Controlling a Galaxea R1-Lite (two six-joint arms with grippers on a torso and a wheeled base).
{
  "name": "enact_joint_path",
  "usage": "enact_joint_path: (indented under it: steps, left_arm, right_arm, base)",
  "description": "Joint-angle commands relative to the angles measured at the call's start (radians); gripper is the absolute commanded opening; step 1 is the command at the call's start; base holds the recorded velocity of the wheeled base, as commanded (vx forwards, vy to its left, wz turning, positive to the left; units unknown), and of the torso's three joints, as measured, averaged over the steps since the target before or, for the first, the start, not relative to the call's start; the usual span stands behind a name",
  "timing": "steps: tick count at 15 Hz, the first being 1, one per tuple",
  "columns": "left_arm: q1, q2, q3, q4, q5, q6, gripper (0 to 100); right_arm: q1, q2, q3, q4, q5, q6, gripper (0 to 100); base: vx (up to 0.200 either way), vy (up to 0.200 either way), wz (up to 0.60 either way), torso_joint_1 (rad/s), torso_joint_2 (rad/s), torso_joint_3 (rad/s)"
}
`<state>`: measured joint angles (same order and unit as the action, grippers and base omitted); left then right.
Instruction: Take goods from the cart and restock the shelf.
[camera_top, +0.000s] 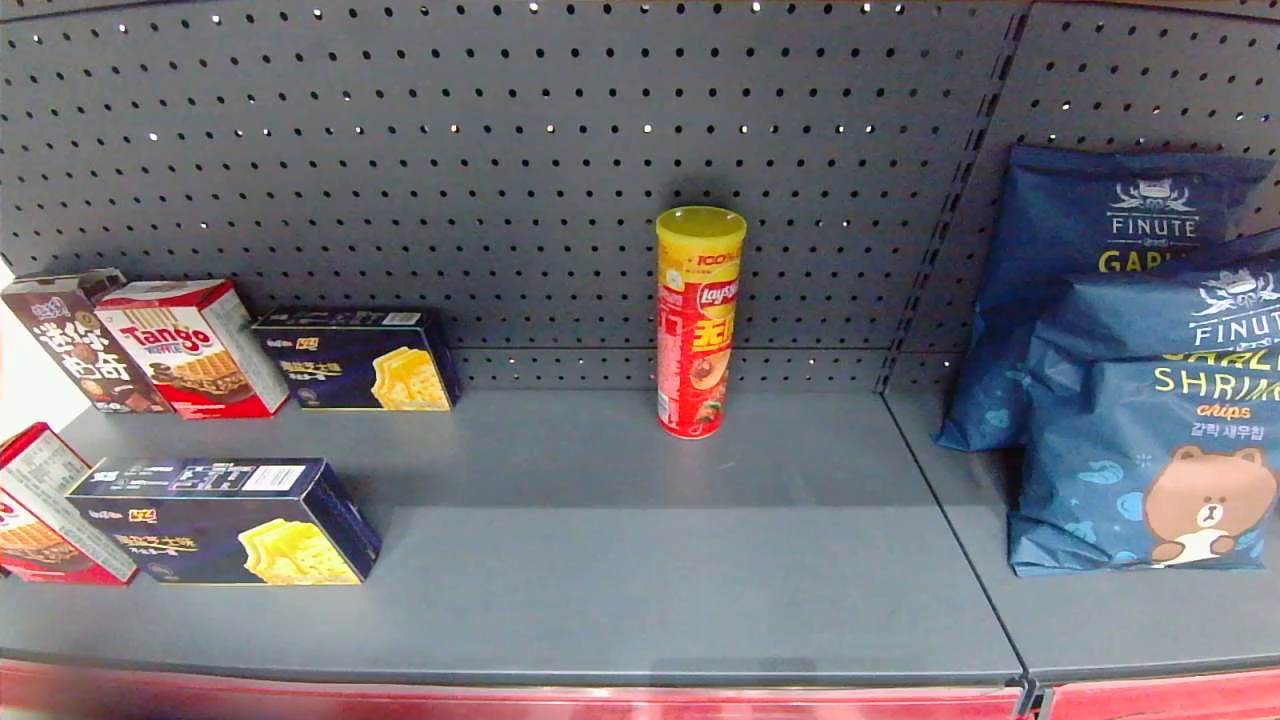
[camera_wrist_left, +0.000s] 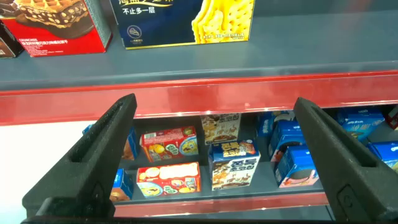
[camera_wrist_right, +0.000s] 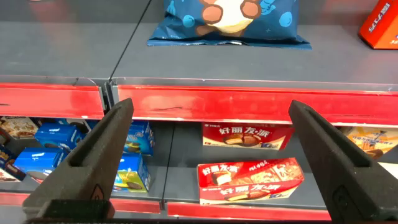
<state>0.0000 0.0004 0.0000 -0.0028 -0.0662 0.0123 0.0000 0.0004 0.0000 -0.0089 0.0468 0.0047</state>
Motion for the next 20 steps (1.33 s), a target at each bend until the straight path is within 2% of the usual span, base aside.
enact_joint_path:
  steps: [1, 9, 20]
  left_arm:
    - [0.000, 0.000, 0.000, 0.001, 0.000, 0.001, 100]
    - [0.000, 0.000, 0.000, 0.001, -0.003, 0.001, 100]
    - [0.000, 0.000, 0.000, 0.001, -0.001, 0.000, 100]
  right_arm:
    - [0.000, 0.000, 0.000, 0.000, 0.001, 0.000, 100]
    - [0.000, 0.000, 0.000, 0.000, -0.001, 0.005, 100]
    - [0.000, 0.000, 0.000, 0.000, -0.002, 0.001, 100]
  base:
    - [0.000, 0.000, 0.00, 0.000, 0.00, 0.000]
    - [0.000, 0.000, 0.00, 0.000, 0.00, 0.000]
    - [0.000, 0.000, 0.60, 0.003, 0.00, 0.002]
